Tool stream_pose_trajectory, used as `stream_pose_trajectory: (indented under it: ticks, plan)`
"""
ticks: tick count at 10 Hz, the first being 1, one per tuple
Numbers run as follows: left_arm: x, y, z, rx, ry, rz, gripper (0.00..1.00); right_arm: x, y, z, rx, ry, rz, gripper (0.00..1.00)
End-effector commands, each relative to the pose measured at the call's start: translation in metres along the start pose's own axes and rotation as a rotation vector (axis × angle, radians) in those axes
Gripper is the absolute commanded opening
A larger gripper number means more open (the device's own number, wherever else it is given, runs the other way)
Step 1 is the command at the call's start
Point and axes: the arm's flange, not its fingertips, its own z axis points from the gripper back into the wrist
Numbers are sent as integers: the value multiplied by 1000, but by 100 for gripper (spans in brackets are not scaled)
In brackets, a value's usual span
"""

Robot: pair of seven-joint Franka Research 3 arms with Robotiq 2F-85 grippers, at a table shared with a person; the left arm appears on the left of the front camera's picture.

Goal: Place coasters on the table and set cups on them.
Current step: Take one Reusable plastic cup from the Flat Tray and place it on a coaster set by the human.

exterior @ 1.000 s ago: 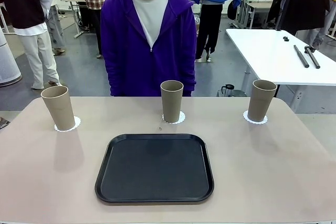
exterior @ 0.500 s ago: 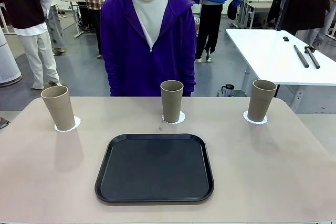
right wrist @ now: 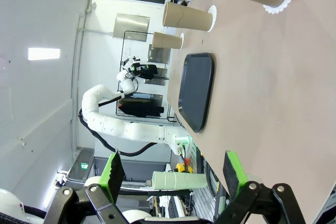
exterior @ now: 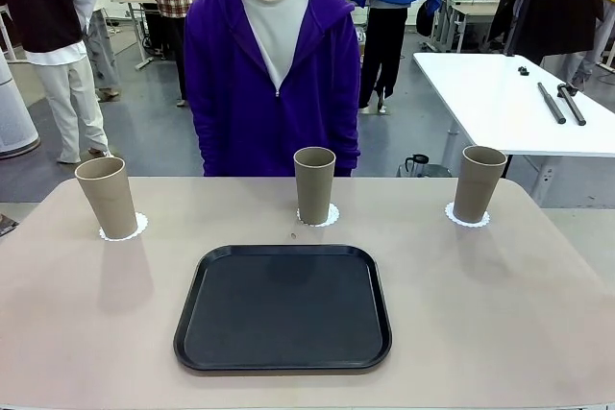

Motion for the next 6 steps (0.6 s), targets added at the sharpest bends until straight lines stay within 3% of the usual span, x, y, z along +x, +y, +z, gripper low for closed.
stream_pose_trajectory:
  ticks: [1, 2, 6]
  plan:
    - [1, -5, 0, 48, -5, -18, 100, -1, 3, -1, 3, 5, -8, 100]
    - [0, 0, 0, 0, 0, 0, 100, -1, 3, -1, 3, 5, -8, 100]
    - [0, 0, 0, 0, 0, 0, 100, -1, 3, -1, 3, 5, -8, 100]
